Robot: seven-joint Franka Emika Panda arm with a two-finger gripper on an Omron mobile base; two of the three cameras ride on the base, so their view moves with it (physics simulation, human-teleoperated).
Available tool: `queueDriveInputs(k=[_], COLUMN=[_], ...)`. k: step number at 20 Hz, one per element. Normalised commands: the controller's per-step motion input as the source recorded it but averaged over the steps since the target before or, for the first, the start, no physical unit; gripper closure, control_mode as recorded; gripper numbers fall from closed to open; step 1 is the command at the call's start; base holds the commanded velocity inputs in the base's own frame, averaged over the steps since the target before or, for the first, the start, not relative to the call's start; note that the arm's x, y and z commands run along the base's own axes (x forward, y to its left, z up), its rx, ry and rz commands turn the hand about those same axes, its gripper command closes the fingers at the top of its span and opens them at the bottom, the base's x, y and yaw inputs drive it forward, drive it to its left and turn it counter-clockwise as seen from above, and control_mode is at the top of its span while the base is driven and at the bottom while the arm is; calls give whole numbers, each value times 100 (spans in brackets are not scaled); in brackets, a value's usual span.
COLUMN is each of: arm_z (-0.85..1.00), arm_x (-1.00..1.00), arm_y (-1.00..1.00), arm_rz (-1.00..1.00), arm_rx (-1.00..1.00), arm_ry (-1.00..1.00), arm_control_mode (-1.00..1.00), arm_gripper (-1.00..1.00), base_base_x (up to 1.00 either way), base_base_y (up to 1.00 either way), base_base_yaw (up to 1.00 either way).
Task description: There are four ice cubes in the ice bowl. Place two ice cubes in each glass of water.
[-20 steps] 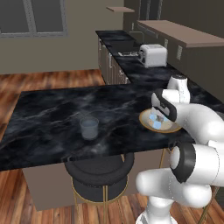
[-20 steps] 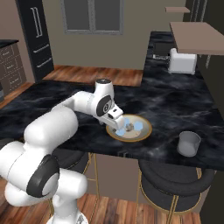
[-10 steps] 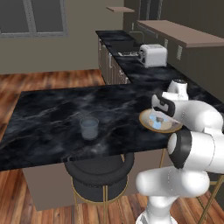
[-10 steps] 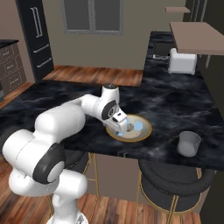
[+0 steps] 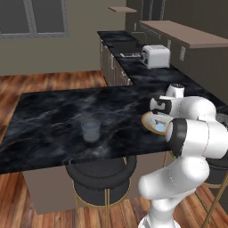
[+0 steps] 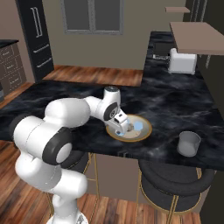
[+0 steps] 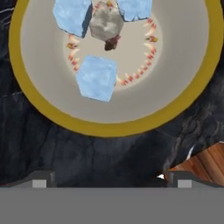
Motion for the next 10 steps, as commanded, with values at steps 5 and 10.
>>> queueDriveInputs(k=[5,10], arm_z=[-24,-30], arm_x=[23,6], arm_y=[-2,-13], arm_rz=[0,0], arm_rx=[0,0], arm_ry=[0,0], arm_control_mode=[-100,-100], arm_gripper=[-100,-100], base_base_x=[0,0], base_base_y=[0,0], base_base_yaw=[0,0])
